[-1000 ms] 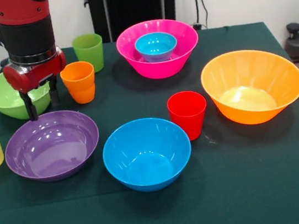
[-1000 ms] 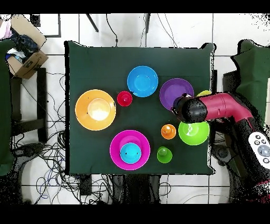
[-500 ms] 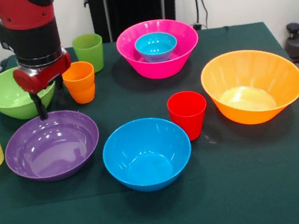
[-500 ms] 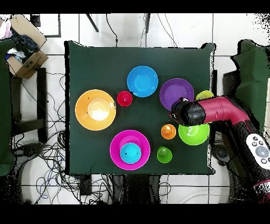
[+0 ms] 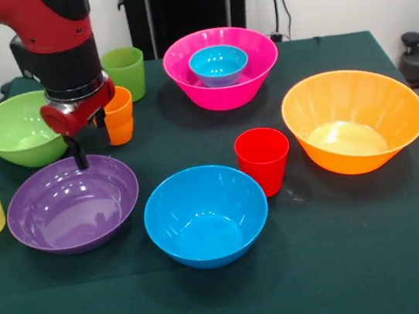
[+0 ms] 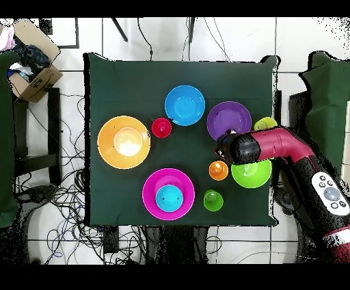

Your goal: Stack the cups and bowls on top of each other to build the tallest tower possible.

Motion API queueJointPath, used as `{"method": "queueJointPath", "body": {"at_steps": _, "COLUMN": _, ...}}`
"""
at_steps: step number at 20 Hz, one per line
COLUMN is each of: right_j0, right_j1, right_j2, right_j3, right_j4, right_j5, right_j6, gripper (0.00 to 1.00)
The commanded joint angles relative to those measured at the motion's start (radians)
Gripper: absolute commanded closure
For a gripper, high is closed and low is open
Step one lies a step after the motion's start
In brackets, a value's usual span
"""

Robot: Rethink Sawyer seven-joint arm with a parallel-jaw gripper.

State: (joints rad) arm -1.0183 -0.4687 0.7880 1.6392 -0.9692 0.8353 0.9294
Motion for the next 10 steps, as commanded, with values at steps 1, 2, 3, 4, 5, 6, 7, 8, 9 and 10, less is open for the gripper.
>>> {"method": "queueJointPath", "body": {"at_steps": 1, "right_j0": 0.022, "right_j1": 0.079, "right_j2": -0.007, "right_j3": 0.037, "right_j4": -0.015, "right_j5": 0.055, "right_j6": -0.325, "gripper": 0.00}}
{"method": "queueJointPath", "body": {"at_steps": 2, "right_j0": 0.023, "right_j1": 0.084, "right_j2": -0.007, "right_j3": 0.033, "right_j4": -0.014, "right_j5": 0.058, "right_j6": -0.326, "gripper": 0.00}}
{"method": "queueJointPath", "body": {"at_steps": 3, "right_j0": 0.021, "right_j1": 0.087, "right_j2": -0.006, "right_j3": 0.031, "right_j4": -0.015, "right_j5": 0.057, "right_j6": -0.333, "gripper": 0.00}}
{"method": "queueJointPath", "body": {"at_steps": 4, "right_j0": 0.020, "right_j1": 0.088, "right_j2": -0.004, "right_j3": 0.030, "right_j4": -0.014, "right_j5": 0.060, "right_j6": -0.338, "gripper": 0.00}}
{"method": "queueJointPath", "body": {"at_steps": 5, "right_j0": 0.019, "right_j1": 0.090, "right_j2": -0.003, "right_j3": 0.029, "right_j4": -0.015, "right_j5": 0.060, "right_j6": -0.343, "gripper": 0.00}}
{"method": "queueJointPath", "body": {"at_steps": 6, "right_j0": 0.018, "right_j1": 0.088, "right_j2": -0.002, "right_j3": 0.030, "right_j4": -0.015, "right_j5": 0.062, "right_j6": -0.345, "gripper": 0.00}}
{"method": "queueJointPath", "body": {"at_steps": 7, "right_j0": 0.016, "right_j1": 0.089, "right_j2": -0.002, "right_j3": 0.031, "right_j4": -0.018, "right_j5": 0.059, "right_j6": -0.348, "gripper": 0.00}}
{"method": "queueJointPath", "body": {"at_steps": 8, "right_j0": 0.016, "right_j1": 0.089, "right_j2": -0.001, "right_j3": 0.030, "right_j4": -0.020, "right_j5": 0.057, "right_j6": -0.349, "gripper": 0.00}}
{"method": "queueJointPath", "body": {"at_steps": 9, "right_j0": 0.016, "right_j1": 0.092, "right_j2": -0.001, "right_j3": 0.030, "right_j4": -0.023, "right_j5": 0.053, "right_j6": -0.349, "gripper": 0.00}}
{"method": "queueJointPath", "body": {"at_steps": 10, "right_j0": 0.017, "right_j1": 0.094, "right_j2": -0.001, "right_j3": 0.028, "right_j4": -0.026, "right_j5": 0.050, "right_j6": -0.348, "gripper": 0.00}}
